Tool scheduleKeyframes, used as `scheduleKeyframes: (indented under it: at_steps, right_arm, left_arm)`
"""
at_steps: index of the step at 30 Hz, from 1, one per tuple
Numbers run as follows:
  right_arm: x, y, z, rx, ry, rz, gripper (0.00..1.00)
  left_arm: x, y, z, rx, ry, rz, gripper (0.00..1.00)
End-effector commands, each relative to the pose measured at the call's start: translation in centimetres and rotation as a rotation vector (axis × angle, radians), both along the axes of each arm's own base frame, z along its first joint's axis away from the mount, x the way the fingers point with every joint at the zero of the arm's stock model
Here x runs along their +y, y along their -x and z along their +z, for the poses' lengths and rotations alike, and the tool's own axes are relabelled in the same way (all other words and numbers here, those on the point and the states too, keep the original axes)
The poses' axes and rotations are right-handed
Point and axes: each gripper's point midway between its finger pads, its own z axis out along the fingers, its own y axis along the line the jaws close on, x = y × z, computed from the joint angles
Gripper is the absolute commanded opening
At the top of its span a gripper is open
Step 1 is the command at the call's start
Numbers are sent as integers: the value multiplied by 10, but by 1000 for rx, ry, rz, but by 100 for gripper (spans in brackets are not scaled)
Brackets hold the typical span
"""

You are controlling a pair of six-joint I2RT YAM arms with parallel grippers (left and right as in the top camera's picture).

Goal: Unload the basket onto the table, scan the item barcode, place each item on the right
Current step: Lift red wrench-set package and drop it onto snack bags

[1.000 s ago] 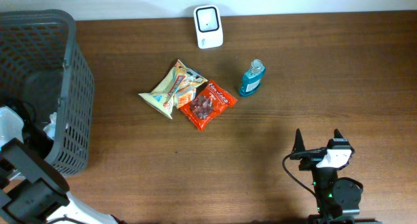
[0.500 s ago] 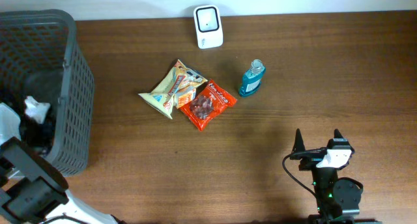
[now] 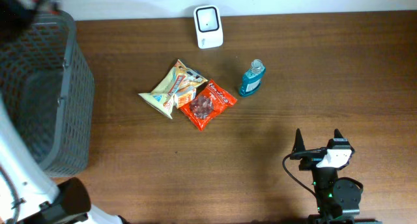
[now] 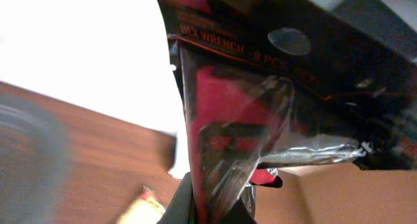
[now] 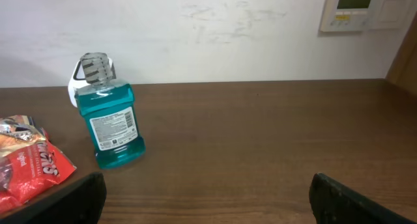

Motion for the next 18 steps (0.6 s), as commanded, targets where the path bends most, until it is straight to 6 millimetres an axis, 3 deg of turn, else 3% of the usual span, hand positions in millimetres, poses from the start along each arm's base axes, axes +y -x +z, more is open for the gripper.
scheduleKeyframes:
  at_steps: [1, 2, 3, 4, 5, 6, 7, 9, 11, 12, 13, 14, 15, 16, 17, 18]
  right_arm:
    - [-1, 0, -4, 6, -4, -4, 98]
    - [-1, 0, -4, 6, -4, -4, 98]
    - [-1, 0, -4, 6, -4, -4, 98]
    - [-1, 0, -4, 6, -4, -4, 99]
    - [-1, 0, -4, 6, -4, -4, 98]
    - [-1, 0, -4, 6, -4, -4, 98]
    - [-1, 0, -4, 6, -4, -4, 98]
    - [-1, 0, -4, 6, -4, -4, 98]
    - [-1, 0, -4, 6, -4, -4, 98]
    - [-1, 0, -4, 6, -4, -4, 98]
    - [-1, 0, -4, 6, -4, -4, 98]
    - [-1, 0, -4, 6, -4, -4, 98]
    - [-1, 0, -4, 6, -4, -4, 99]
    - [-1, 0, -4, 6, -4, -4, 98]
    - [-1, 0, -4, 6, -4, -4, 98]
    - [-1, 0, -4, 6, -4, -4, 98]
  left_arm:
    - [-108, -10, -54, 208, -49, -124, 0]
    - [-125, -11, -78, 284, -118, -98, 0]
    - [-142, -5, -138, 468, -352, -1, 0]
    - [-146, -2, -157, 523, -439, 22, 0]
    - [-164, 4, -202, 628, -607, 19, 0]
    - [-181, 7, -229, 681, -660, -25, 0]
    - [-208, 13, -276, 767, -725, -103, 0]
    - [-245, 22, -334, 886, -727, -208, 0]
    - [-272, 28, -360, 932, -683, -296, 0]
    - [-279, 27, -369, 929, -694, -306, 4]
    - [-281, 24, -377, 927, -717, -300, 13]
    - [-276, 22, -382, 929, -747, -280, 37]
    - [-265, 16, -382, 917, -793, -237, 43]
    - [-257, 11, -381, 905, -820, -206, 57]
    - [-252, 7, -380, 897, -831, -185, 89]
    - [-245, 4, -377, 902, -827, -171, 89]
